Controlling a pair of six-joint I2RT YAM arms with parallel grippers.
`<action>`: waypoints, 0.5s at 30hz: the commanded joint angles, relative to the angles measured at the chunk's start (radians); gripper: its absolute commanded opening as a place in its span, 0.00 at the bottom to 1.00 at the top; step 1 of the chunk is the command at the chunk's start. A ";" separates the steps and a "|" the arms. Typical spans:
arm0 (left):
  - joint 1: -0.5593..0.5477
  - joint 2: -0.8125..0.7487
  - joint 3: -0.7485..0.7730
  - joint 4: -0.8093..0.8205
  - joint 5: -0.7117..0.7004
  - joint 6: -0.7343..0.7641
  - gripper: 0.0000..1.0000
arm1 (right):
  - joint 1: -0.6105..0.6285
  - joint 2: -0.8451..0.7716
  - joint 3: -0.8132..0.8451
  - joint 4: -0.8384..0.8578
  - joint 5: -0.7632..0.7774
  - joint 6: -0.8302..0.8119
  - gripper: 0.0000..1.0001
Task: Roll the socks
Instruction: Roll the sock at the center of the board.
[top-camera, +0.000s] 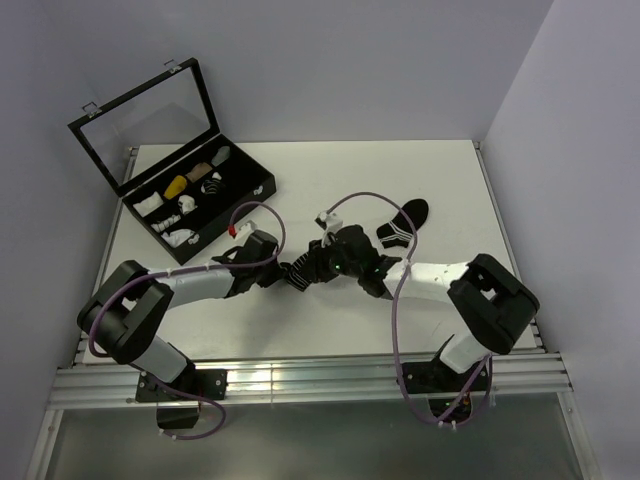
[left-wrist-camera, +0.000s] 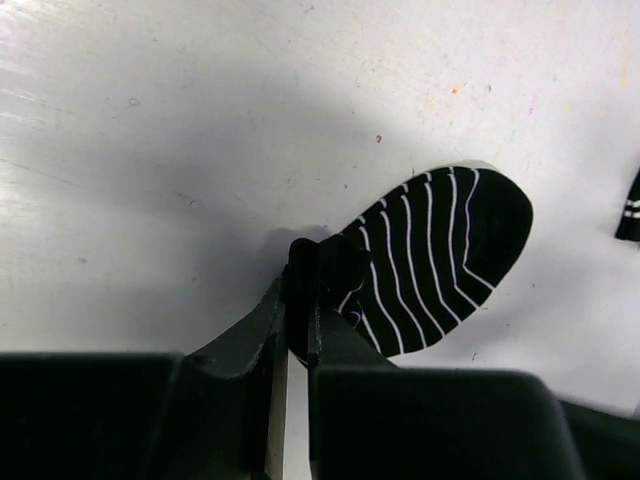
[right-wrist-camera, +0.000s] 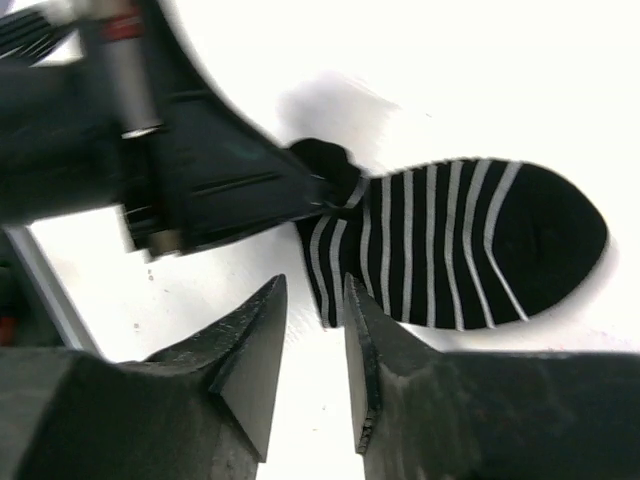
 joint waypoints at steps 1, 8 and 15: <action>-0.005 -0.003 0.037 -0.180 -0.018 0.052 0.00 | 0.091 -0.059 -0.021 0.006 0.226 -0.161 0.38; -0.007 -0.008 0.055 -0.211 -0.010 0.049 0.00 | 0.196 0.005 -0.009 0.061 0.318 -0.247 0.44; -0.007 -0.015 0.054 -0.210 -0.004 0.037 0.00 | 0.282 0.088 0.017 0.065 0.389 -0.298 0.45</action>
